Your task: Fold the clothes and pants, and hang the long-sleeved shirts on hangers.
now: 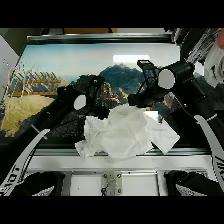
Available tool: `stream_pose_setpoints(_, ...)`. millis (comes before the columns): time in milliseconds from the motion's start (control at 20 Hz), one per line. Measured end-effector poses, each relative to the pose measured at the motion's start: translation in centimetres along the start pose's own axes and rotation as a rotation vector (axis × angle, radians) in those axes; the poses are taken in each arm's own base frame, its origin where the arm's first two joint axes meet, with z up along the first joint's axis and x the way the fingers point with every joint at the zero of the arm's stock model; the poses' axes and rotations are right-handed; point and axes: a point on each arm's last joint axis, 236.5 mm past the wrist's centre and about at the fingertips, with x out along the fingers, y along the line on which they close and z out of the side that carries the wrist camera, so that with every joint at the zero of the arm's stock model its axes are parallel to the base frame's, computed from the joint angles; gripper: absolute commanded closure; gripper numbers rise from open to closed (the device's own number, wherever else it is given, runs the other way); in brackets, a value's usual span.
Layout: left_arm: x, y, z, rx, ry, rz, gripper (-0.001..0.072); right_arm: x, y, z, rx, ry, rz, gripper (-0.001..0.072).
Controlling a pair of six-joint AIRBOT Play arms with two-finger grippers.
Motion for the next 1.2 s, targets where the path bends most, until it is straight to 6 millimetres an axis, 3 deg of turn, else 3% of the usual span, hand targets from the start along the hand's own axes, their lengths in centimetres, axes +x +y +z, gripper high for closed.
stream_pose_setpoints(200, -3.4, -0.5, 0.2, -0.020, -0.033, -0.128, 0.0043, 0.2, 0.0, 0.0, 0.001, 0.006, 0.001, 0.0699)
stream_pose_setpoints(400, -6.2, 3.9, 1.5, -0.095, -0.113, -0.108, 0.0043, 0.2, 0.0, 0.0, 0.001, 0.007, 0.001, 0.0699)
stream_pose_setpoints(650, -8.8, 15.3, 2.0, -0.260, -0.202, 0.084, 0.0043, 0.3, 0.1, 0.0, 0.001, 0.008, 0.002, 0.0699)
stream_pose_setpoints(950, -10.1, 31.0, -0.9, -0.379, -0.194, 0.428, 0.0044, 0.3, 0.1, 0.0, 0.001, 0.008, 0.002, 0.0699)
stream_pose_setpoints(1200, -8.9, 39.9, -3.6, -0.374, -0.121, 0.603, 0.0044, 0.3, 0.1, 0.0, 0.001, 0.008, 0.002, 0.0699)
